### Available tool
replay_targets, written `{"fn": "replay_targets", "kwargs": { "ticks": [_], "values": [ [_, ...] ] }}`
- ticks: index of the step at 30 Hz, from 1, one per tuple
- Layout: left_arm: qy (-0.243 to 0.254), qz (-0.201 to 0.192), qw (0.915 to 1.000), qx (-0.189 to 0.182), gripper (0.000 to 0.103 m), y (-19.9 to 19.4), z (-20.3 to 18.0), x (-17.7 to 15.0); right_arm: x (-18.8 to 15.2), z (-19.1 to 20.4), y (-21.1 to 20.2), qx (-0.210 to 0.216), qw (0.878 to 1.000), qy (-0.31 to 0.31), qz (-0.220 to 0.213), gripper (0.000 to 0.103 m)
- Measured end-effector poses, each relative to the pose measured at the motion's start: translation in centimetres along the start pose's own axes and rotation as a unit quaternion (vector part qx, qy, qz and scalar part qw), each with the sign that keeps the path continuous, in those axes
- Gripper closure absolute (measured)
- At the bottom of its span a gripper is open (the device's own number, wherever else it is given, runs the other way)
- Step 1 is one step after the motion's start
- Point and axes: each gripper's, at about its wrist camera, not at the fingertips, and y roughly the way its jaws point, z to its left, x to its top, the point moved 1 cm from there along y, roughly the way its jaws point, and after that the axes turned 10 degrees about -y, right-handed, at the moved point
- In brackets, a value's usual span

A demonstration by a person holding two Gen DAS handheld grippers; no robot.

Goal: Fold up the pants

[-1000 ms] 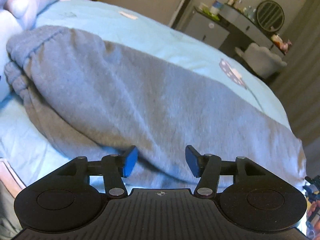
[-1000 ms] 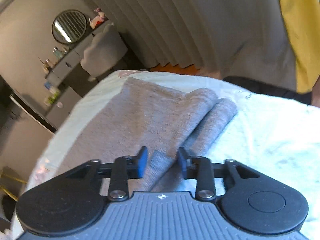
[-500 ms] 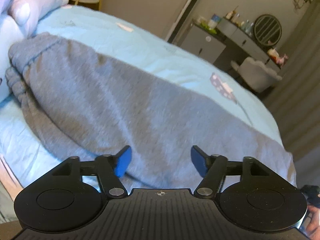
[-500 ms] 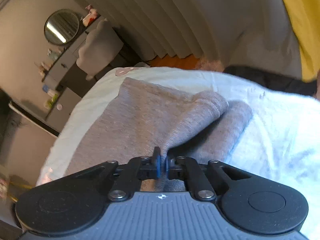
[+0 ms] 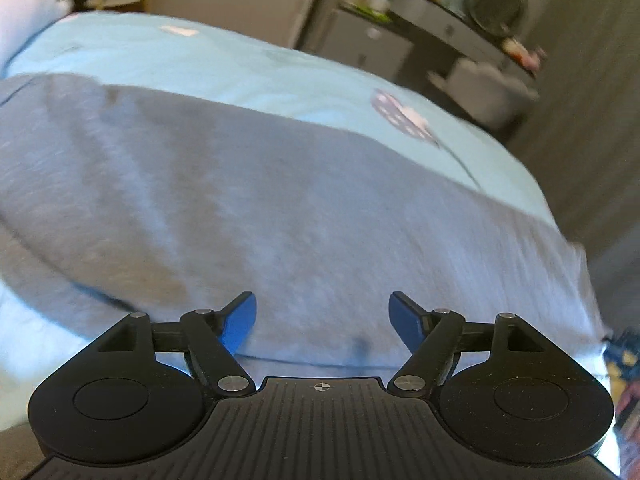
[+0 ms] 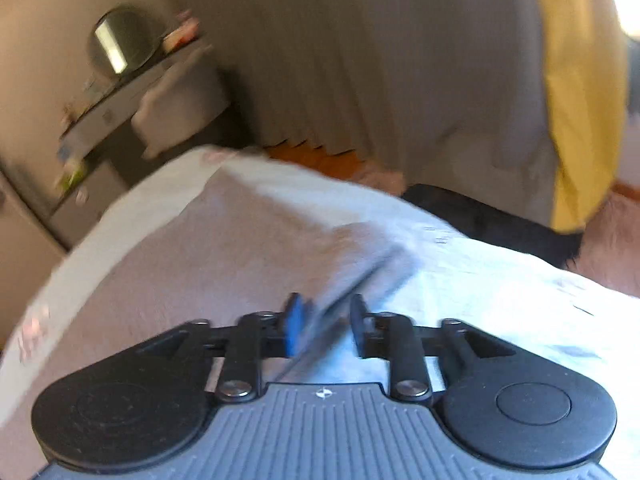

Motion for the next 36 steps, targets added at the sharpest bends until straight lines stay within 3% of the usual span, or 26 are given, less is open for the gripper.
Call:
{"fn": "replay_targets", "kwargs": {
  "ticks": [4,9,16,20,24,28,31,36],
  "values": [
    [0.035,0.015,0.9993,-0.002,0.024,1.8,-1.9,-1.0,0.0,-2.1,-0.5,0.03,0.999,0.036,0.015,0.072],
    [-0.024,0.035,0.999,-0.016,0.026,3.2,-0.3,-1.7,-1.0,-2.4,-1.0,0.088,0.992,0.08,0.026,0.068],
    [-0.082,0.042,0.9937,-0.065,0.027,2.1,0.9,-2.0,-5.1,3.6,-2.6,0.202,0.973,0.069,0.082,0.068],
    [-0.088,0.056,0.9891,-0.104,0.029,2.4,0.4,-2.3,-7.6,7.4,-2.8,0.252,0.958,0.06,0.125,0.068],
    [-0.117,0.065,0.9836,-0.121,0.035,3.0,1.3,-2.4,-9.0,9.4,-2.3,0.251,0.956,0.05,0.145,0.069],
    [-0.174,0.073,0.9731,-0.132,0.052,3.5,3.4,-2.1,-9.0,9.5,-1.7,0.249,0.955,0.051,0.151,0.089],
    [-0.189,0.07,0.9711,-0.128,0.056,3.6,4.0,-1.9,-9.5,9.9,-2.5,0.261,0.954,0.043,0.139,0.089],
    [-0.195,0.088,0.9687,-0.125,0.056,3.6,3.9,-2.4,-10.0,10.3,-1.9,0.266,0.949,0.066,0.154,0.085]
  ]
}}
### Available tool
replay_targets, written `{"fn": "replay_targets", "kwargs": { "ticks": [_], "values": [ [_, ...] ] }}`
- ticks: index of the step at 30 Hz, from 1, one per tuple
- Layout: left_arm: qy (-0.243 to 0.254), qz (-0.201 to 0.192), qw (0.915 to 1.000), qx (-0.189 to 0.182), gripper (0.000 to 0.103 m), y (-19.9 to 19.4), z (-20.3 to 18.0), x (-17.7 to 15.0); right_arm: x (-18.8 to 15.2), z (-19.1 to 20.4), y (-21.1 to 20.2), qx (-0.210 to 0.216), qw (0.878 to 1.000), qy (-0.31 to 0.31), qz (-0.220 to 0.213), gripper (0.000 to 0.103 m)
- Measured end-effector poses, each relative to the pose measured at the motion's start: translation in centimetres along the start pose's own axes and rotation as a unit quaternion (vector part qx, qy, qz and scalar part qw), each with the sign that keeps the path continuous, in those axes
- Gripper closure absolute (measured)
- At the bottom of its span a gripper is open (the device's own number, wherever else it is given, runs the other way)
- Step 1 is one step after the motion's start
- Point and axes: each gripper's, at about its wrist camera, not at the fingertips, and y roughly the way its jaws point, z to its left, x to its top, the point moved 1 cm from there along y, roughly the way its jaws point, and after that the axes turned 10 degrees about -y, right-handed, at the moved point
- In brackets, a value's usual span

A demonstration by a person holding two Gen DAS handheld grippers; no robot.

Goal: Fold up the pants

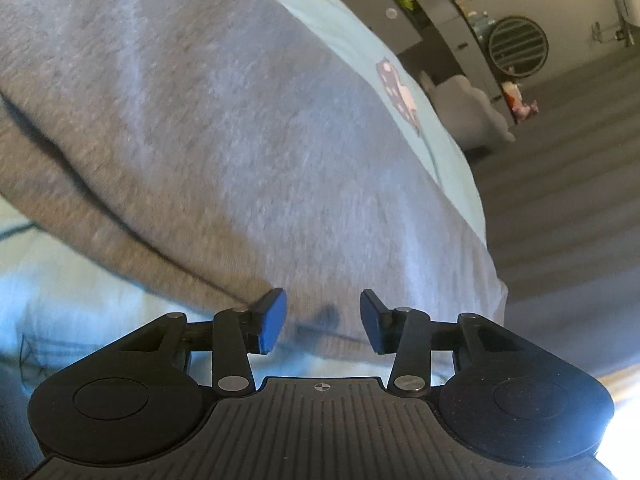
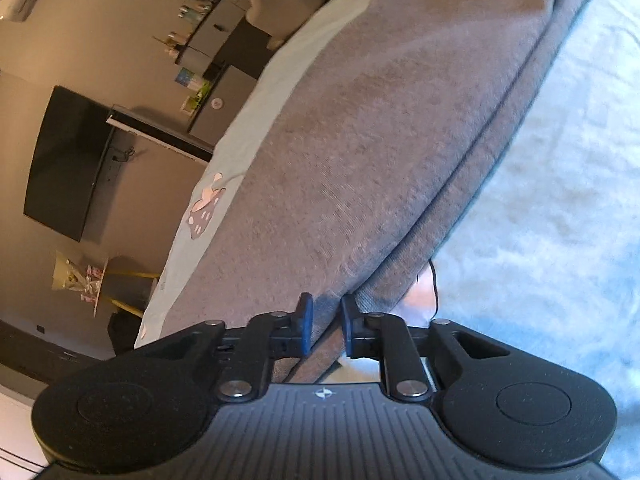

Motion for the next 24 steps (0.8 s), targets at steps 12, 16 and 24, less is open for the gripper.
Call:
{"fn": "replay_targets", "kwargs": {
  "ticks": [12,16,24],
  "values": [
    [-0.029,-0.013,0.9995,0.004,0.05,0.1,1.2,0.4,-0.4,-1.4,1.0,0.019,0.999,0.033,-0.008,0.084],
    [-0.034,-0.023,0.9991,0.009,0.06,0.1,1.3,0.6,-0.6,-2.3,0.8,0.028,0.999,0.039,-0.015,0.085],
    [0.001,-0.035,0.9986,0.039,0.09,0.5,0.5,0.6,-0.8,-1.8,0.4,0.008,1.0,0.01,-0.028,0.09]
  ]
}}
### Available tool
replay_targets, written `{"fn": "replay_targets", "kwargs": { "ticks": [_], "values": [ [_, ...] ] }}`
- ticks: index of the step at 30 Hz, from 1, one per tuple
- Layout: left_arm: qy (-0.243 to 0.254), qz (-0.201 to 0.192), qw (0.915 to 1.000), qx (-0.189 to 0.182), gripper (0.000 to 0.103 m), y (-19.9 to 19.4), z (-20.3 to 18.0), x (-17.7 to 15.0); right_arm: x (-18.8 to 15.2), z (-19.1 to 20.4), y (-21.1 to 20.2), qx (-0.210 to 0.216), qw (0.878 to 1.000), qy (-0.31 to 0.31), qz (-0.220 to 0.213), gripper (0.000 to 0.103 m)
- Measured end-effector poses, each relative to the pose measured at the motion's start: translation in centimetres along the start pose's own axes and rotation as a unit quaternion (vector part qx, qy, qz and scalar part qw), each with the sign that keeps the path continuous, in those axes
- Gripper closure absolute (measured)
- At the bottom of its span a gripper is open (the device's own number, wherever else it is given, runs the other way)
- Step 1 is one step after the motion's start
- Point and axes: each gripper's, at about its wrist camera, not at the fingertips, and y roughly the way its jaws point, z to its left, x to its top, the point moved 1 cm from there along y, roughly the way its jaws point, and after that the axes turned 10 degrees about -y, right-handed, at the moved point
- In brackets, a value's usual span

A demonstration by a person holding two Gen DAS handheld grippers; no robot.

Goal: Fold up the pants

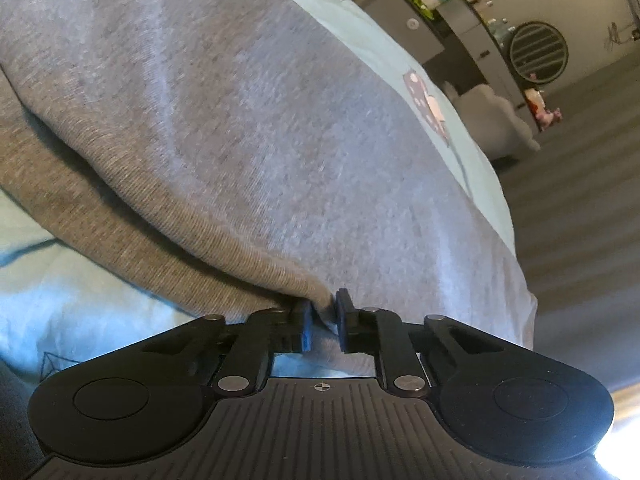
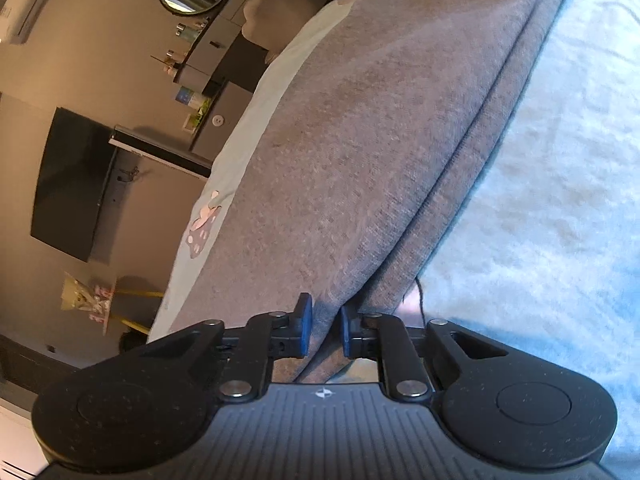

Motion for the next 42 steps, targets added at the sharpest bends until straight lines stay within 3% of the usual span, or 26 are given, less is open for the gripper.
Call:
{"fn": "replay_targets", "kwargs": {
  "ticks": [4,10,19,21,25,28,34,38,39,42],
  "values": [
    [0.033,-0.025,0.9991,-0.002,0.095,-1.1,-1.1,-0.7,0.1,0.6,-1.1,-0.032,0.999,-0.022,-0.016,0.098],
    [0.107,-0.058,0.9925,0.013,0.098,-3.0,-3.3,-2.2,0.1,0.7,-2.6,-0.034,0.999,-0.026,-0.026,0.098],
    [0.121,-0.042,0.9915,0.026,0.102,-2.7,-3.0,-2.6,0.3,-0.4,-2.4,-0.014,1.0,0.008,-0.026,0.085],
    [0.112,-0.035,0.9927,0.028,0.102,-2.4,-2.5,-2.5,0.4,-0.5,-2.0,-0.014,1.0,0.013,-0.025,0.078],
    [0.097,-0.033,0.9944,0.026,0.101,-2.2,-2.2,-2.2,0.5,-0.7,-1.4,-0.013,0.999,0.018,-0.024,0.077],
    [0.097,-0.024,0.995,0.006,0.095,-2.2,-2.2,-2.2,0.5,-0.3,-1.1,-0.022,1.0,-0.002,-0.023,0.078],
    [0.105,-0.047,0.9933,-0.014,0.085,-2.6,-2.5,-2.0,0.7,1.1,-0.9,-0.069,0.995,-0.07,-0.017,0.098],
    [0.118,-0.084,0.9894,0.004,0.078,-3.5,-2.7,-1.4,0.7,2.2,-1.8,-0.109,0.988,-0.11,-0.022,0.1],
    [0.117,-0.092,0.9888,0.008,0.071,-3.7,-2.7,-1.3,0.8,2.0,-2.0,-0.118,0.987,-0.109,-0.018,0.099],
    [0.11,-0.102,0.9884,0.024,0.066,-3.5,-2.5,-0.8,1.7,1.0,-3.4,-0.114,0.989,-0.09,-0.027,0.097]
  ]
}}
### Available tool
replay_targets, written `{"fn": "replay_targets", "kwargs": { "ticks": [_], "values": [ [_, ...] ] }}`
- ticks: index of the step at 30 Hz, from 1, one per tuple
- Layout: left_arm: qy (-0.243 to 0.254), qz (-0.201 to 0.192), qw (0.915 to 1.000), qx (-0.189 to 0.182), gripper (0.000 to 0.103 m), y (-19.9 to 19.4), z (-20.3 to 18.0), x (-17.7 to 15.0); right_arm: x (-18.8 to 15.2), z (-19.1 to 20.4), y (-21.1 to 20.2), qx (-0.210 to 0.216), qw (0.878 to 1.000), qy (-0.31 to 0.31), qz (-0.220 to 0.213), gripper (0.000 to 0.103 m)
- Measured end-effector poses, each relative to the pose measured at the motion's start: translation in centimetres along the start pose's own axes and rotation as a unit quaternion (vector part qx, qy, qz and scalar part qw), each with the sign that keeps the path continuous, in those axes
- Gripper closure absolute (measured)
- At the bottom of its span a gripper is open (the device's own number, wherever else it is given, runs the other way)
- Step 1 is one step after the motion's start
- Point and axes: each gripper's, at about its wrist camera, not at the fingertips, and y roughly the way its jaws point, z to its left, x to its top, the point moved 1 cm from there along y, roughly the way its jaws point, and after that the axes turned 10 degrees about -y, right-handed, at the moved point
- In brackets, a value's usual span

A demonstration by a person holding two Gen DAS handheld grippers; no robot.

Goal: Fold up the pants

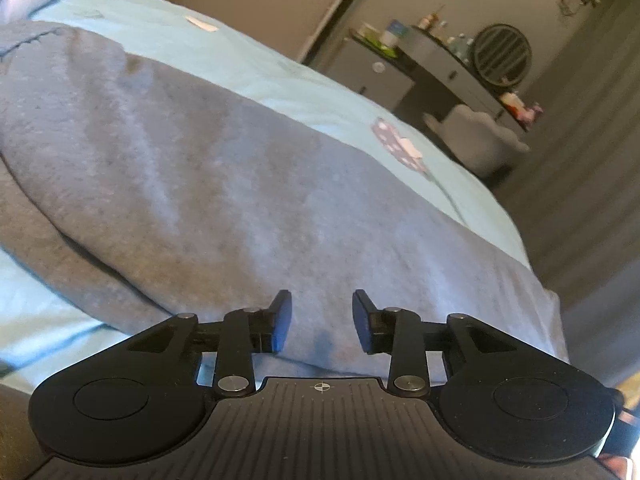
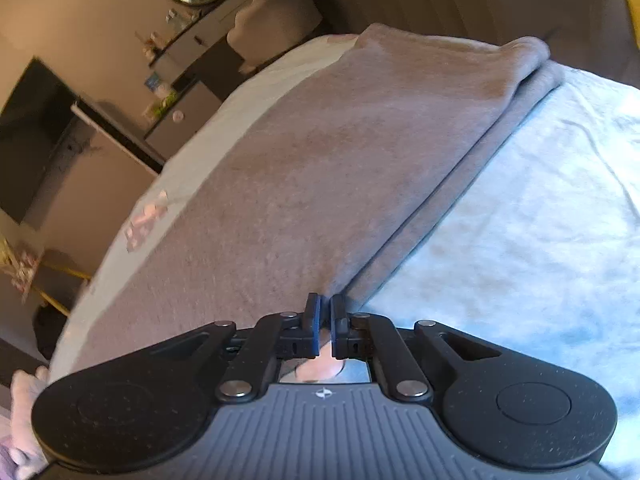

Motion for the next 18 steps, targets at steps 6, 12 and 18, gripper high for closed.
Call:
{"fn": "replay_targets", "kwargs": {
  "ticks": [6,12,18],
  "values": [
    [0.017,0.006,0.9992,0.035,0.053,1.3,-0.1,0.1,2.8,-7.1,-3.3,-0.044,0.991,0.094,-0.09,0.035],
    [0.04,-0.009,0.9982,0.044,0.041,1.7,-0.4,-0.1,4.9,-14.9,-2.9,-0.041,0.968,0.219,-0.117,0.035],
    [0.03,-0.004,0.9978,0.058,0.029,2.7,-0.1,0.2,6.8,-17.7,-0.2,-0.005,0.956,0.265,-0.126,0.035]
  ]
}}
